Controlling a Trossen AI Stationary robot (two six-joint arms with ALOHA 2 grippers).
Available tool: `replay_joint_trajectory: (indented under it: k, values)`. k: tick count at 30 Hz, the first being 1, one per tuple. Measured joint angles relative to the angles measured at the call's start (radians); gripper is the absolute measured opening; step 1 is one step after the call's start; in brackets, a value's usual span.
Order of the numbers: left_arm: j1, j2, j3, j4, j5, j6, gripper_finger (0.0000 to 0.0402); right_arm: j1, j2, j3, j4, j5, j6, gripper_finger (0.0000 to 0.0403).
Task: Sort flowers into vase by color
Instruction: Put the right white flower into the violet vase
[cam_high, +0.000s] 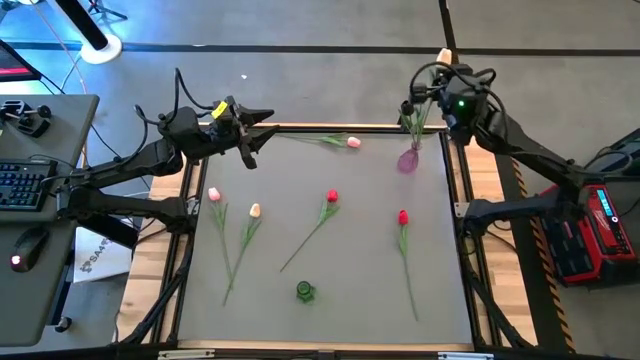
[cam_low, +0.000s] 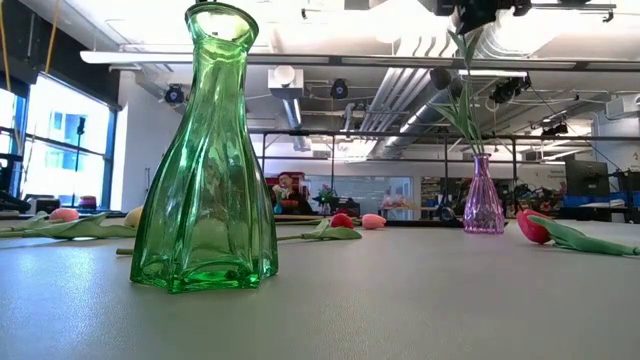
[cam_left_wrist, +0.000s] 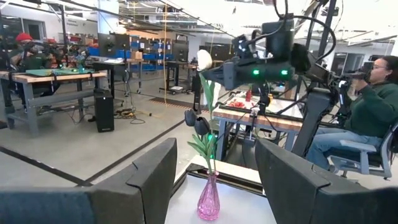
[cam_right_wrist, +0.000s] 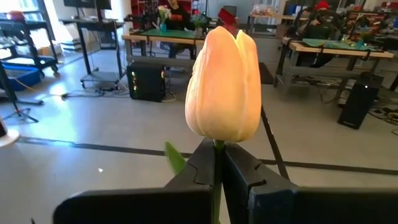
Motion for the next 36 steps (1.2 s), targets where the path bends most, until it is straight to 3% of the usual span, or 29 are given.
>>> replay_joint_trajectory:
  k: [11,17,26,36]
  values:
    - [0.0,0.0,0.0,0.0,0.0,0.0,0.0206,-0.044,0.026,0.0,-0.055,-0.06,0.032,0.0]
    - [0.0,0.0,0.0,0.0,0.0,0.0,0.0206,-0.043,0.026,0.0,-0.121,-0.052,0.142,0.0013]
    - [0.0,0.0,0.0,0.0,0.0,0.0,0.0206,-0.043,0.002,0.001,-0.17,-0.091,0.172,0.0088]
    - [0.0,0.0,0.0,0.0,0.0,0.0,0.0206,-0.04,-0.058,0.11,-0.264,-0.222,0.152,0.017]
